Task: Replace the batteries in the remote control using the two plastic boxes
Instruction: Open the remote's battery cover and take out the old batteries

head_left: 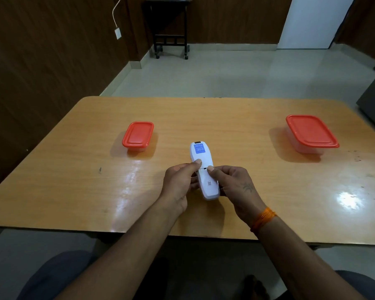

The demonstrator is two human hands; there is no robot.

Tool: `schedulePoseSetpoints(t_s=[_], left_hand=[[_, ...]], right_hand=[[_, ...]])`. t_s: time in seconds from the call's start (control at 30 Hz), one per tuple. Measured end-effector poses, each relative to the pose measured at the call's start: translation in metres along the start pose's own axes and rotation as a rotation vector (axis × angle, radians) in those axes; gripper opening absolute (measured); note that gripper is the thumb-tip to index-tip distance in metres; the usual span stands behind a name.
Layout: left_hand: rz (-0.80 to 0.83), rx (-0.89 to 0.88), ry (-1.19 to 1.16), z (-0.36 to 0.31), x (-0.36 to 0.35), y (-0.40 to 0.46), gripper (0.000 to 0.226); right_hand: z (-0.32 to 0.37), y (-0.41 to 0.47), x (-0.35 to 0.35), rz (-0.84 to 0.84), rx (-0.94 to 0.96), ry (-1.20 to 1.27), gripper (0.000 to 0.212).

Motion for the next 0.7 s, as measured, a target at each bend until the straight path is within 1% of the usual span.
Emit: schedulePoseSetpoints(t_s=[0.03, 0.1, 0.17, 0.2, 0.27, 0.3, 0.33, 0.4, 0.47, 0.63, 0.7], left_hand=[[-0.011, -0.004, -0.001, 0.001, 0.0, 0.001, 0.019], [-0.037, -0.001, -0.009, 0.004, 0.001, 0.002, 0.019], [-0.053, 0.008, -0.021, 0.006, 0.0, 0.002, 0.017], [-0.06, 0.01, -0.022, 0.006, -0.001, 0.002, 0.017], [-0.083, 0.009, -0.012, 0.006, -0.002, 0.003, 0.019], [-0.089, 0.005, -0.006, 0.007, -0.003, 0.004, 0.021], [-0.093, -0.003, 0.002, 0.008, -0.003, 0.005, 0.022], [-0.099, -0.028, 0.021, 0.008, -0.005, 0.006, 0.023], [-0.106, -0.049, 0.034, 0.007, -0.008, 0.008, 0.022], [-0.13, -0.061, 0.035, 0.005, -0.011, 0.017, 0.016], [-0.119, -0.042, 0.03, 0.006, -0.012, 0.019, 0.014]], right_hand=[[-0.001, 0.0, 0.001, -0.034, 0.049, -0.078, 0.019], [0.0, -0.001, 0.005, -0.142, 0.233, -0.358, 0.023], [0.004, -0.006, 0.003, -0.158, 0.397, -0.581, 0.033], [0.005, -0.008, 0.001, -0.127, 0.434, -0.643, 0.04], [0.004, -0.013, -0.004, -0.073, 0.433, -0.75, 0.058], [0.003, -0.014, -0.005, -0.069, 0.425, -0.803, 0.061], [0.004, -0.016, -0.006, -0.075, 0.432, -0.84, 0.059], [0.006, -0.018, -0.005, -0.103, 0.465, -0.842, 0.05], [0.008, -0.018, -0.002, -0.125, 0.489, -0.779, 0.046], [0.018, -0.014, 0.014, -0.215, 0.419, -0.606, 0.044], [0.024, -0.008, 0.028, -0.276, 0.399, -0.58, 0.047]])
Point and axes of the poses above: each hand's wrist, its own y-axis towards the middle knuckle, its own x-axis out of the back of the hand, z = x × y, the point moved 3 cm from there along y, towards the middle knuckle, and after that the axes turned 13 degrees about y, right-handed, at the moved point
